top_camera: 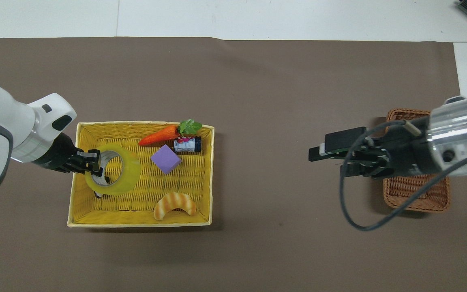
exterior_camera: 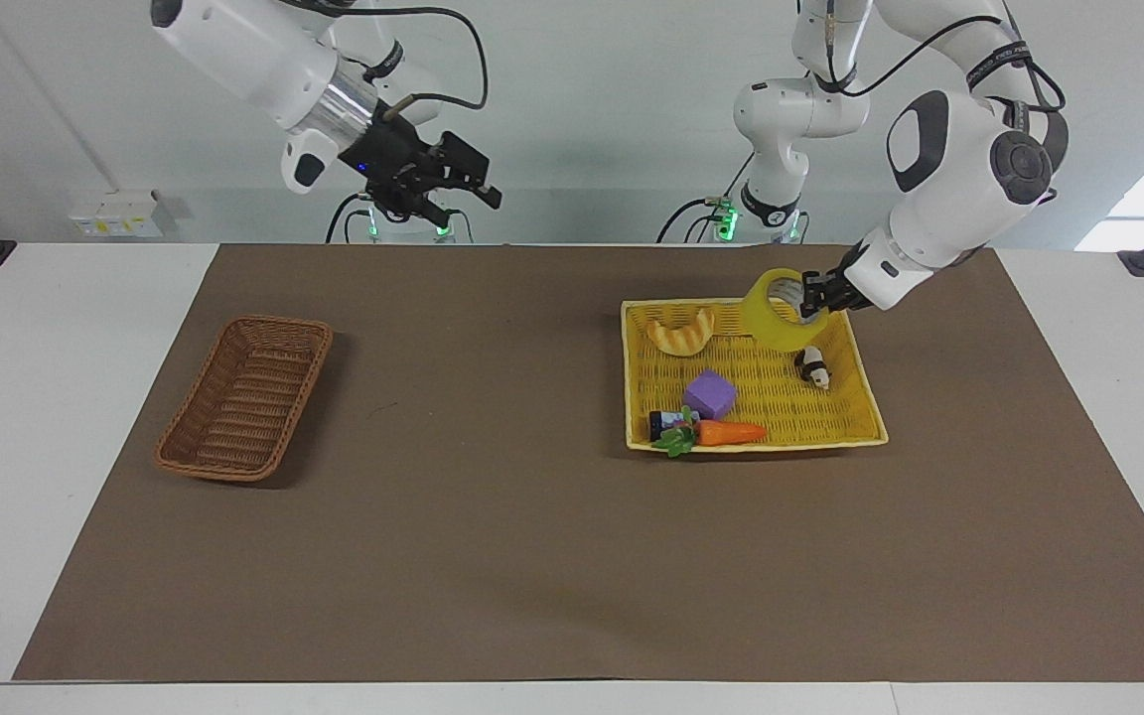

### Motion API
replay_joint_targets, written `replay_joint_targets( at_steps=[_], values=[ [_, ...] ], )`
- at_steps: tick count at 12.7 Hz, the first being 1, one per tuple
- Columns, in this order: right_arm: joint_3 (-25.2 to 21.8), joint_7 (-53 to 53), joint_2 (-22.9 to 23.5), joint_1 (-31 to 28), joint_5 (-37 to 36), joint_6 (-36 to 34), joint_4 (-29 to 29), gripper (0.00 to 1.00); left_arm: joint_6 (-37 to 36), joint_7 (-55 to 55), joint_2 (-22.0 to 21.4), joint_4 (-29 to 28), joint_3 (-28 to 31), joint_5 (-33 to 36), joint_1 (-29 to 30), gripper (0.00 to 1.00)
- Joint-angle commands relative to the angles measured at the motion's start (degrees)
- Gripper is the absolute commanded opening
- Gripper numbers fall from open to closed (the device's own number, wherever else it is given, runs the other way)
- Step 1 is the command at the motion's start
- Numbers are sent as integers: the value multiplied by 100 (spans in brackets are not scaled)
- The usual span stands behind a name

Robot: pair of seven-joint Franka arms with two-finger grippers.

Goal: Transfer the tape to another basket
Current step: 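Carry the tape toward the right gripper while the right gripper reaches it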

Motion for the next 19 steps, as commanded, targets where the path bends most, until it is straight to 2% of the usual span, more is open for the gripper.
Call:
replay_joint_targets(
  at_steps=[1, 4, 6, 7, 9, 11, 14, 16, 17, 18, 19],
  values=[
    [-27, 265, -328, 290, 671, 851, -765, 100, -5, -684, -25, 95, 27, -307, -611, 0],
    [-27, 161, -284, 669, 1410, 1767, -1196, 100, 476, -1616, -15, 192, 18, -694, -1271, 0],
    [-27, -382, -127, 678, 2068, 1944, -1311, 100, 742, -2599, 28, 446, 27, -704, -1763, 0],
    [-27, -567, -74, 678, 2158, 1962, -1337, 100, 742, -2847, 37, 621, 18, -704, -1887, 0],
    [-27, -1163, -21, 670, 2194, 1997, -1556, 100, 743, -3173, 46, 911, 9, -704, -2002, 0],
    [-36, -2025, -81, 635, 2579, 1997, -1855, 100, 760, -3481, 55, 1045, -192, -704, -2002, 0],
    [-27, -2142, -91, 617, 2773, 2041, -1874, 100, 1434, -3570, 55, 1019, -429, -773, -2011, 0],
    [-36, -2265, -100, 617, 2800, 2050, -1882, 100, 1498, -3623, 55, 1027, -509, -800, -2063, 0],
    [-36, -2318, -100, 617, 2800, 2076, -1874, 95, 1533, -3658, 55, 1027, -509, -800, -2151, 0],
    [-36, -2466, -91, 608, 2800, 2076, -1874, 50, 1594, -3667, 55, 1019, -509, -800, -2161, 0],
    [-36, -2476, -91, 565, 2800, 2024, -1874, 11, 1604, -3667, 46, 1019, -518, -800, -2169, 0]
  ],
)
